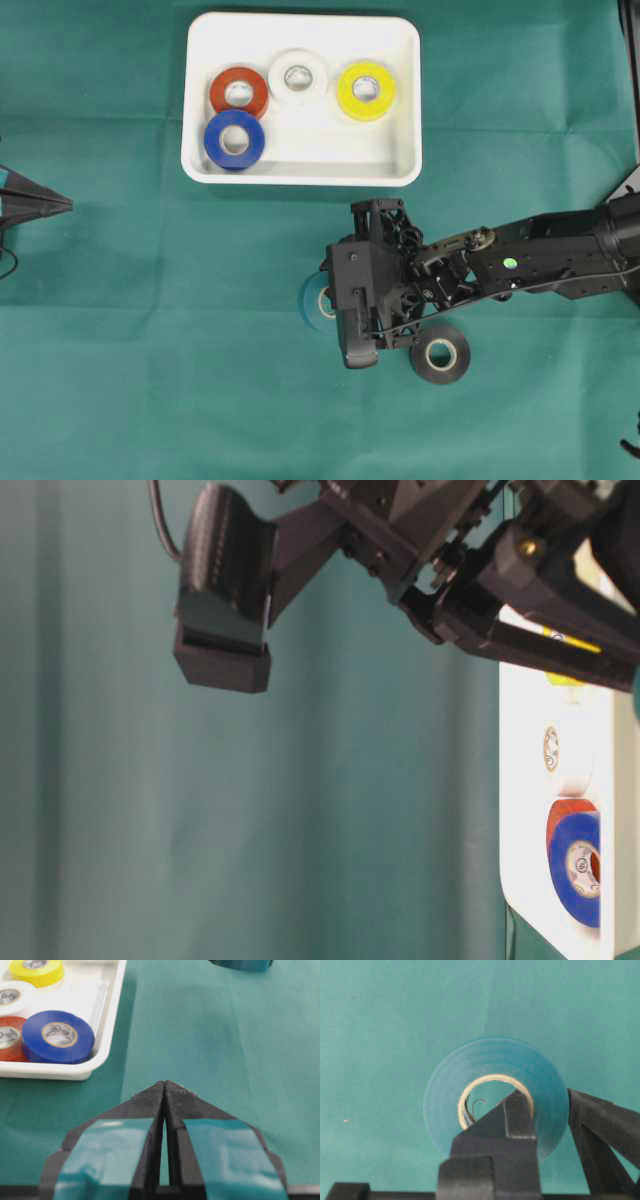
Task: Put the tape into the white case with the right arm.
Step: 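Carry the teal roll into the tray beside the blue roll, release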
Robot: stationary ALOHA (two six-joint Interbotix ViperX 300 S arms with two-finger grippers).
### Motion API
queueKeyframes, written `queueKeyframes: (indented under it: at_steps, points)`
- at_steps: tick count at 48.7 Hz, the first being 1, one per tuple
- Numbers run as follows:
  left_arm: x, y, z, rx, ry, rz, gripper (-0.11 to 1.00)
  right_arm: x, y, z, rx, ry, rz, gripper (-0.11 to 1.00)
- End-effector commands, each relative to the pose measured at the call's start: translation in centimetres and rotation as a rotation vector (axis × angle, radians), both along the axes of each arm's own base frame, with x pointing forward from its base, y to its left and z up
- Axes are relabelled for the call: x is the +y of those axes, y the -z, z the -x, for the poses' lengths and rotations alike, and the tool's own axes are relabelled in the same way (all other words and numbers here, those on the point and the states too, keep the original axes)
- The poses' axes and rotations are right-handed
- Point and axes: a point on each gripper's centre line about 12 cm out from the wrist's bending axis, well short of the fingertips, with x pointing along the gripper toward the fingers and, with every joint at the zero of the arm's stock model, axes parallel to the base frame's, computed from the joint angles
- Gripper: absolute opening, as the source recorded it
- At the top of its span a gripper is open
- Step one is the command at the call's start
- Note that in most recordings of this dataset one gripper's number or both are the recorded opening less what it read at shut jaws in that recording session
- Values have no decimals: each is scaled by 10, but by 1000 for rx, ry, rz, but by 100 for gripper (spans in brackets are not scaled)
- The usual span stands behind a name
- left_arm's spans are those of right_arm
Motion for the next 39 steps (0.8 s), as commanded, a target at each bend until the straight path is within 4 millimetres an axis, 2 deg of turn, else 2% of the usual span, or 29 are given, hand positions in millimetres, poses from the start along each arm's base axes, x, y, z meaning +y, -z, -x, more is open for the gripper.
queueKeyframes:
  at_steps: [1, 12, 26, 39]
  points:
    - [0, -5, -1, -9, -1, -2, 0, -10, -14, -7, -39, 26, -5, 0]
    - [0, -5, -1, -9, -1, -3, 0, -47, -15, -11, -46, 109, 2, 0]
    - [0, -5, -1, -9, -1, -2, 0, -106, -20, -14, -98, 233, -16, 0]
    - [0, -4, -1, -8, -2, 0, 0, -143, -23, -11, -139, 309, -29, 0]
